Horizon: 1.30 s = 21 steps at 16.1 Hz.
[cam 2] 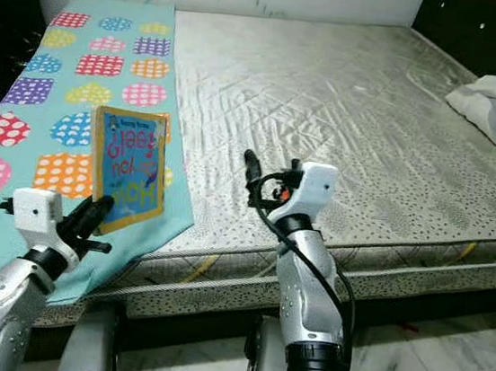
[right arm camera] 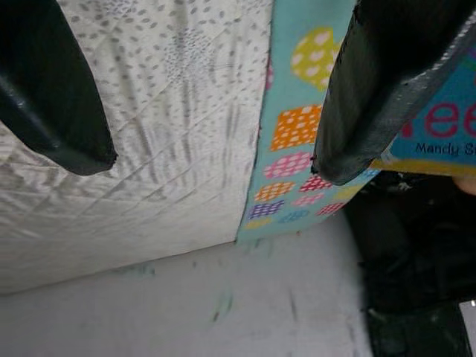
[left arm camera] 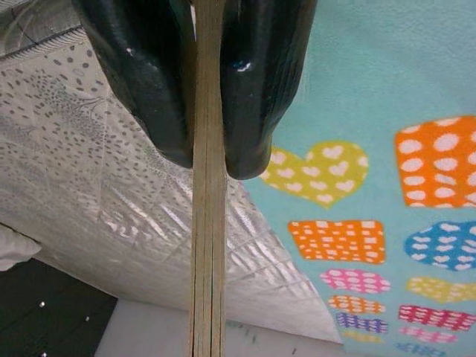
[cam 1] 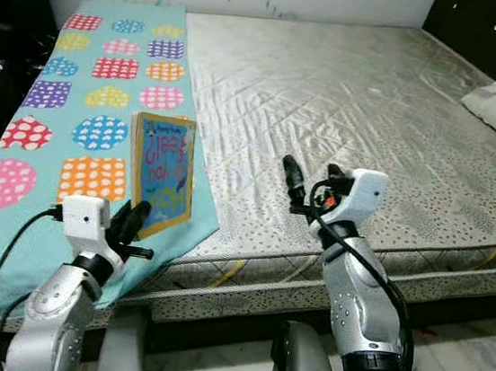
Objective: Clean up the room
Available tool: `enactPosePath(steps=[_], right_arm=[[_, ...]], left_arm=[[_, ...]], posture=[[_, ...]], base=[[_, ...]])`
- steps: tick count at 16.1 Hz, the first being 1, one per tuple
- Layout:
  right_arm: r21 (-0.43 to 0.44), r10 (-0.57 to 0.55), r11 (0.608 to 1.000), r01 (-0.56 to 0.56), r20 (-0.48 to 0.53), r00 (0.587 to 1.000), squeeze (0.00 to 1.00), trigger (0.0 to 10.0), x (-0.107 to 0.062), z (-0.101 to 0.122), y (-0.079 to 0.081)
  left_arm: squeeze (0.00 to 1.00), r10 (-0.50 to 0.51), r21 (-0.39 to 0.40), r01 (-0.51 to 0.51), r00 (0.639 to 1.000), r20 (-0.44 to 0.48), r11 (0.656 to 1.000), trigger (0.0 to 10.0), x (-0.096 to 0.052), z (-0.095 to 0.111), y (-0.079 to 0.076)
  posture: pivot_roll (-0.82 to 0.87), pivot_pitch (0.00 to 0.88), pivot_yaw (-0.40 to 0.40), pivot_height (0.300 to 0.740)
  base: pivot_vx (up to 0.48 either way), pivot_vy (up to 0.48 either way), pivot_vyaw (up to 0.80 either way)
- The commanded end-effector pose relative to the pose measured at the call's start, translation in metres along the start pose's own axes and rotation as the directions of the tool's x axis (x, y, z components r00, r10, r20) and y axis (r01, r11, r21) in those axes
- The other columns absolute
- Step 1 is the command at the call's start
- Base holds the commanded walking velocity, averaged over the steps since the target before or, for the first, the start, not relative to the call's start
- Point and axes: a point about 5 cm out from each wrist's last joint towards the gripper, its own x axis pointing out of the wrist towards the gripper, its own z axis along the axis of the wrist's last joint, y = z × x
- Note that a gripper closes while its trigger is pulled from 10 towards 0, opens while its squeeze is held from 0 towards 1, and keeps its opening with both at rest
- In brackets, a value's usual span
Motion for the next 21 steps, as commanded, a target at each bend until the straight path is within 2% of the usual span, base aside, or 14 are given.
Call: enactPosePath(steps=[1, 4, 8, 13, 16, 19, 21], right_arm=[[0.0, 0.009, 1.0, -0.009, 0.045, 0.999, 0.0, 10.0, 0.005, 0.013, 0.004], [-0.001, 0.01, 1.0, -0.01, 0.033, 0.999, 0.0, 10.0, 0.003, 0.016, 0.006], [-0.016, -0.013, 1.0, 0.013, 0.018, 1.0, 0.0, 10.0, -0.002, 0.014, -0.001], [-0.081, -0.056, 0.995, 0.053, -0.026, 0.998, 0.0, 10.0, -0.012, 0.005, -0.02], [-0.189, -0.109, 0.977, 0.101, -0.034, 0.993, 0.0, 10.0, -0.021, 0.001, -0.032], [-0.261, -0.155, 0.956, 0.136, -0.055, 0.986, 0.0, 10.0, -0.038, -0.004, -0.049], [-0.288, -0.191, 0.944, 0.164, -0.07, 0.979, 0.0, 10.0, -0.049, -0.006, -0.061]], left_arm=[[0.0, -0.011, 0.018, 0.01, 0.999, 0.037, 1.0, 0.0, 0.002, 0.01, -0.004], [0.0, -0.005, 0.007, 0.005, 0.999, 0.032, 1.0, 0.0, 0.001, 0.01, -0.003], [0.0, -0.011, 0.013, 0.011, 1.0, 0.026, 1.0, 0.0, 0.003, 0.009, -0.004], [0.0, -0.028, 0.031, 0.027, 0.998, 0.051, 0.999, 0.0, 0.005, 0.016, -0.009], [0.0, 0.003, 0.068, -0.007, 0.998, 0.063, 0.998, 0.0, 0.002, 0.017, -0.008], [0.0, 0.037, 0.096, -0.044, 0.997, 0.069, 0.994, 0.0, -0.005, 0.018, -0.002], [0.0, 0.04, 0.102, -0.048, 0.997, 0.071, 0.994, 0.0, -0.006, 0.02, 0.002]], posture=[[-0.06, 0.0, -0.015, 0.541], [-0.06, 0.0, -0.014, 0.568], [-0.06, 0.0, -0.008, 0.609], [-0.06, 0.0, -0.011, 0.664], [-0.07, 0.0, -0.007, 0.697], [-0.06, 0.0, 0.001, 0.734], [-0.07, 0.0, 0.005, 0.74]], base=[[0.0, 0.0, 0.0], [0.0, 0.0, 0.0], [0.0, 0.0, 0.0], [0.0, 0.0, 0.0], [0.0, 0.0, 0.0], [0.0, 0.0, 0.0], [0.0, 0.0, 0.0]])
